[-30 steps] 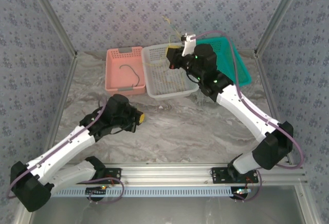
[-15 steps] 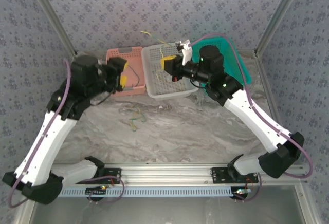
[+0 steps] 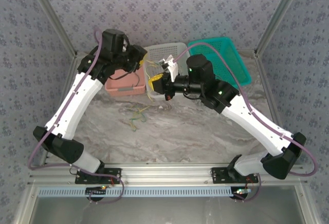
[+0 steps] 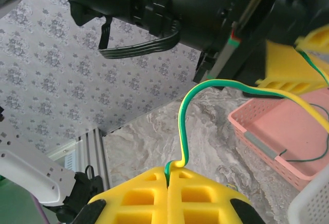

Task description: Untangle the cables

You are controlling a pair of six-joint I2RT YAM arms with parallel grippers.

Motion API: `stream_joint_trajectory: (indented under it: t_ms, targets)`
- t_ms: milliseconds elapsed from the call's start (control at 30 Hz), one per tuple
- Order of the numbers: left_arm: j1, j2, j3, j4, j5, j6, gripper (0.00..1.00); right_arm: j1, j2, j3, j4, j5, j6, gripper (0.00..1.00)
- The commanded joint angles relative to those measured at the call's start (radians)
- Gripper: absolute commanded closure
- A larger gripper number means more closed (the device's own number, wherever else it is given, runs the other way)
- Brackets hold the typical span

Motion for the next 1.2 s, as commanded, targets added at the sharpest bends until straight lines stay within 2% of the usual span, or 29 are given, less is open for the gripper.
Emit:
stream_joint_trajectory:
  t_ms: [0, 100, 200, 433, 600, 800, 967, 1033, 1133, 1167]
  targets:
    - [0.016, -0.038, -0.02, 0.039, -0.056, 0.048, 1.0, 0.012, -0.007, 0.028, -0.032, -0.005, -0.007, 1.0]
    - [0.048, -0.051, -0.022, 0.13, -0.062, 0.044, 1.0, 0.013, -0.012, -0.007, -0.037, -0.034, 0.027, 1.0]
    - [0.082, -0.04, -0.023, 0.266, -0.016, 0.027, 1.0, 0.024, -0.013, -0.05, -0.03, -0.074, 0.075, 1.0]
    - [0.154, 0.009, -0.087, 0.669, 0.094, -0.088, 1.0, 0.042, -0.007, -0.165, 0.08, -0.145, 0.209, 1.0]
    - [0.202, 0.093, -0.061, 0.92, 0.158, -0.191, 1.0, 0.044, 0.005, -0.217, 0.129, -0.165, 0.256, 1.0]
    - [0.228, 0.191, 0.056, 1.024, 0.222, -0.195, 1.0, 0.043, 0.026, -0.232, 0.141, -0.192, 0.27, 1.0]
    - [0.228, 0.211, 0.081, 1.011, 0.264, -0.164, 0.99, 0.002, 0.02, -0.213, 0.136, -0.171, 0.285, 1.0]
    - [0.229, 0.187, 0.071, 0.951, 0.257, -0.12, 0.66, -0.047, 0.011, -0.196, 0.127, -0.155, 0.303, 1.0]
    - [0.237, 0.134, 0.066, 0.777, 0.221, -0.011, 0.41, -0.134, 0.007, -0.147, 0.089, -0.172, 0.296, 1.0]
    - [0.24, 0.117, 0.062, 0.727, 0.208, 0.021, 0.37, -0.164, 0.011, -0.128, 0.074, -0.186, 0.288, 1.0]
